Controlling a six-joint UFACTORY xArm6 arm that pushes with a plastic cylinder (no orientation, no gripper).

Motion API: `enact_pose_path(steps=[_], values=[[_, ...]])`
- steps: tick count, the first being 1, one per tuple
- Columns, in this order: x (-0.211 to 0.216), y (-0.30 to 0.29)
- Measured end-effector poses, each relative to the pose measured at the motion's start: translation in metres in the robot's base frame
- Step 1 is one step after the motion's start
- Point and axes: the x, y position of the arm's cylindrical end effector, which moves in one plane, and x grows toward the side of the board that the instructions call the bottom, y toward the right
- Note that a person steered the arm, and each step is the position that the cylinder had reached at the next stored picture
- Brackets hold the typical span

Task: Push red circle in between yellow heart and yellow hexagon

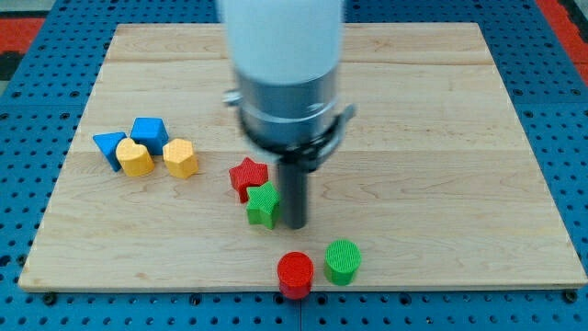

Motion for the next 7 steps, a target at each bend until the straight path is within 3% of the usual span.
enact_pose_path(steps=[1,2,4,5,7], values=[[0.000,0.121],[0.057,0.206],[0.082,0.185],[0.082,0.122],[0.082,0.081]])
